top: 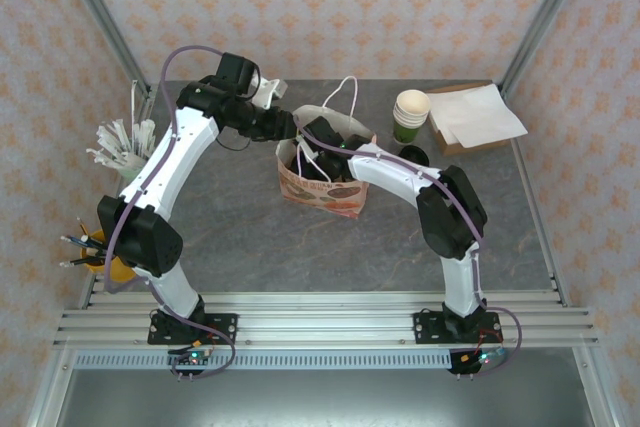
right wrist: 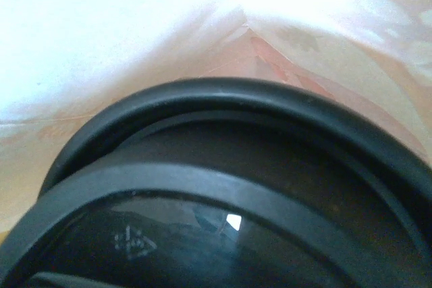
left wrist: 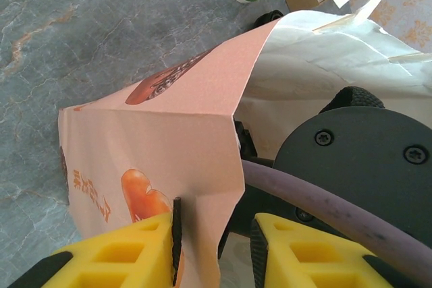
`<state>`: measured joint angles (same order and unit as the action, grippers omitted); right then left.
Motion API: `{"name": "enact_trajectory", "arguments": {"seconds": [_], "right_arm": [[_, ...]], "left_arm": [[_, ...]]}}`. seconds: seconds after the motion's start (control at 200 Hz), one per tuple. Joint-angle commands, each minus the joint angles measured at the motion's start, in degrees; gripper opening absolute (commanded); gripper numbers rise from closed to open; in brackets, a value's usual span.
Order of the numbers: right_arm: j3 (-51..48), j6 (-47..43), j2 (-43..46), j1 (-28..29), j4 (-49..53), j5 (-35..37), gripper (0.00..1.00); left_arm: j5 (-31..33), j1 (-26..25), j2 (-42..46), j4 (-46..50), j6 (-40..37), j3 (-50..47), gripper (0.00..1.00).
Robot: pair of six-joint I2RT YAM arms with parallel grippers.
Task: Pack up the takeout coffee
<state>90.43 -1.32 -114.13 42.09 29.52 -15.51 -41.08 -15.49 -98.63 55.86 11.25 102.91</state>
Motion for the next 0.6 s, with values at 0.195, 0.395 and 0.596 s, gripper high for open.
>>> {"name": "enact_trajectory", "arguments": {"seconds": [0.195, 0.395, 0.596], "right_arm": [[2.05, -1.12, 1.81, 0.27, 3.87, 3.94, 0.99], [1.33, -1.40, 3.28, 0.28, 3.46, 4.82, 0.99], [0.41, -0.36, 5.96, -0.16, 0.55, 5.49, 0.99]], "left_arm": [[-1.13, -1.13, 2.30, -0.74, -1.39, -1.14, 0.33], [0.80, -1.13, 2.68, -1.31, -1.25, -1.22, 0.34], [2.78, -1.13, 3.53, -2.29, -1.24, -2.59, 0.18]]}}
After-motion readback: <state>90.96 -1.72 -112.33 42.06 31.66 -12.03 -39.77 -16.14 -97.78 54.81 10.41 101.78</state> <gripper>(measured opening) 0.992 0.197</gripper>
